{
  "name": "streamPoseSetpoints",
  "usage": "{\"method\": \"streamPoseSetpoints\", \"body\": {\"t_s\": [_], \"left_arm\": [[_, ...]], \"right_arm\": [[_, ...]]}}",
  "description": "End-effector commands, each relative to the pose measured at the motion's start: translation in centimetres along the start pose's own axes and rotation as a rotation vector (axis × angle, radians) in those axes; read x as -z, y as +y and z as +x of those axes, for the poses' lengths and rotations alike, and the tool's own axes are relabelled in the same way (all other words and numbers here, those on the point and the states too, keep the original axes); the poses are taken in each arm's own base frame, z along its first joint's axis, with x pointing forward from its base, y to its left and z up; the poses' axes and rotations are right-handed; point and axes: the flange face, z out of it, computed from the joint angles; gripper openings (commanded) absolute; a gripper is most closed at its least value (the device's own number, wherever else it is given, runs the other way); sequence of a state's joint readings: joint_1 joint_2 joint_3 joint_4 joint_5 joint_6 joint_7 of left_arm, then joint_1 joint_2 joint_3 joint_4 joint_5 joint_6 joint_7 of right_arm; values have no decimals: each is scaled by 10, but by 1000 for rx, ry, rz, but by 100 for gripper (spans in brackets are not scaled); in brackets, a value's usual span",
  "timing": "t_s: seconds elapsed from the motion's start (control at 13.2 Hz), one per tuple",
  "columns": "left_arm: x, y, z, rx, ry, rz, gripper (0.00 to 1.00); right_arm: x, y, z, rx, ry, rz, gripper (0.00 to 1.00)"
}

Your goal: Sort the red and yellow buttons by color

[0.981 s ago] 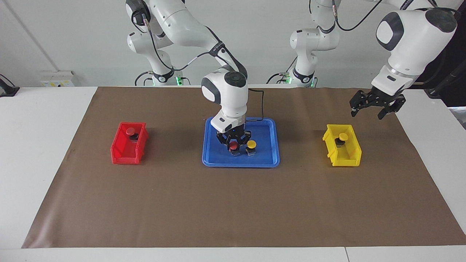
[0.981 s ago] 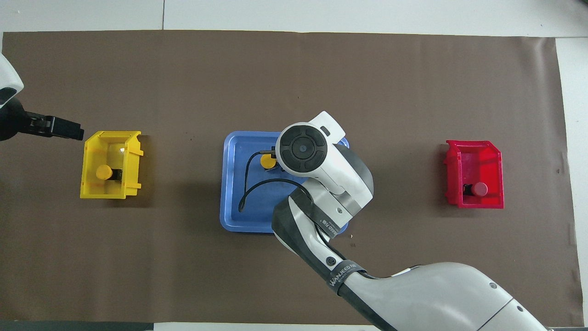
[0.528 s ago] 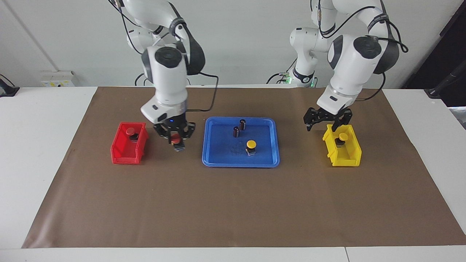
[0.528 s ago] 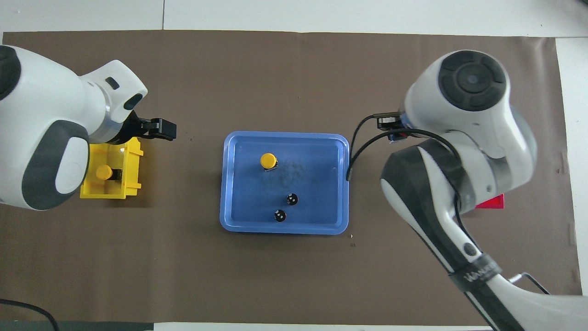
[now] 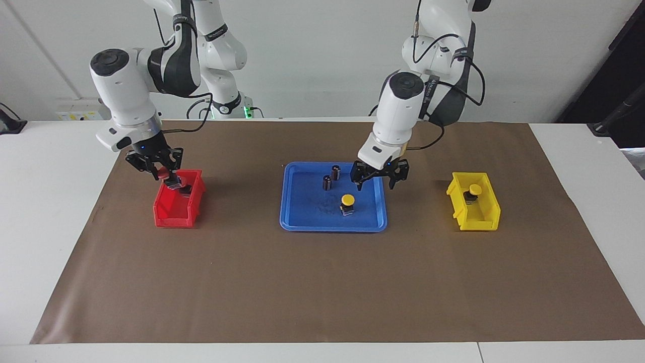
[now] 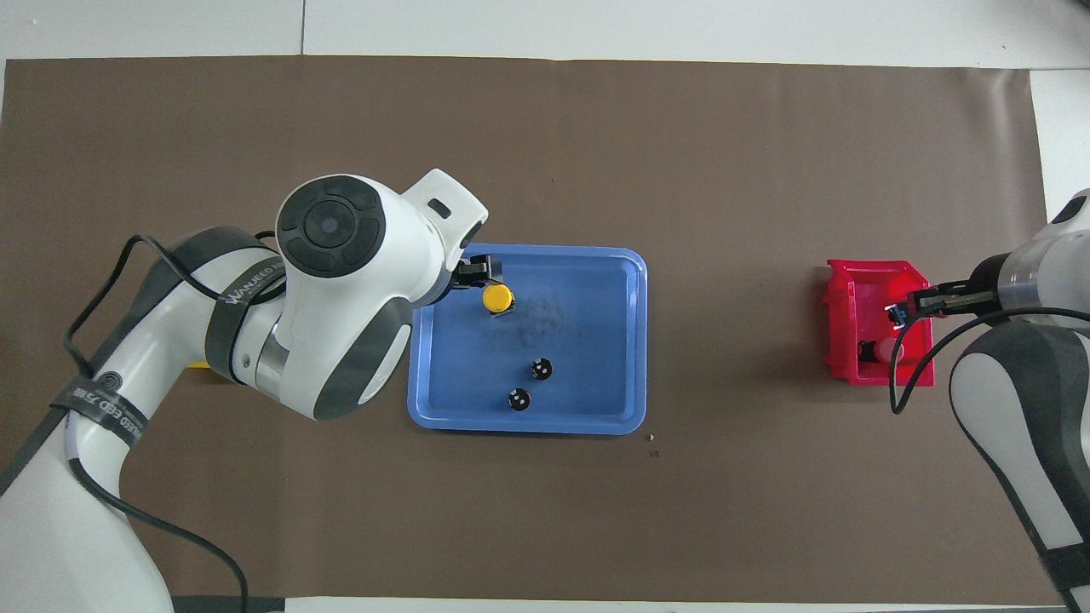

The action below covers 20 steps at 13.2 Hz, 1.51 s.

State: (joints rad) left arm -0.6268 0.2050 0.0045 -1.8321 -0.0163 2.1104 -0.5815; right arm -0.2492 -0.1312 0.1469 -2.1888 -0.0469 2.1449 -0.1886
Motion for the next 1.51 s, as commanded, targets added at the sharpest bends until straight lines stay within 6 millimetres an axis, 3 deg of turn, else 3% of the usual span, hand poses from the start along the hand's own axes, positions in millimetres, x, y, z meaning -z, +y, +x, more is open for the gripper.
{"method": "streamPoseSetpoints", "body": {"t_s": [0.0, 0.3, 0.53, 0.68, 0.75, 0.83, 0.91, 0.98, 1.06, 1.28, 1.43], "left_arm": [[-16, 17, -2, 21, 14, -4, 100], [-54, 47, 1, 45, 6, 13, 100], [-67, 48, 2, 54, 6, 13, 85], [-73, 47, 2, 55, 1, 19, 77], [-76, 46, 3, 55, -4, 23, 64], [-77, 45, 3, 57, -8, 25, 21], [-77, 44, 3, 59, -8, 24, 2], [-75, 44, 4, 61, -13, 29, 1], [-71, 43, 4, 64, -25, 37, 1], [-10, 39, 24, 84, -67, 63, 1], [32, 6, 35, 92, -83, 76, 1]], "right_arm": [[-24, 8, -8, 8, 48, 7, 1], [-58, 9, 1, 7, 82, 12, 1], [-87, 7, 0, 4, 90, 19, 1], [-94, 3, -4, 8, 99, 19, 1], [-94, 0, -4, 12, 101, 19, 1], [-97, -1, -5, 12, 100, 20, 1], [-100, 0, -5, 11, 107, 19, 1], [-102, -1, -7, 14, 103, 20, 1], [-102, -1, -7, 14, 104, 20, 3], [-102, -2, -7, 25, 97, 21, 37], [-97, 0, -3, 27, 89, 20, 48]]}}
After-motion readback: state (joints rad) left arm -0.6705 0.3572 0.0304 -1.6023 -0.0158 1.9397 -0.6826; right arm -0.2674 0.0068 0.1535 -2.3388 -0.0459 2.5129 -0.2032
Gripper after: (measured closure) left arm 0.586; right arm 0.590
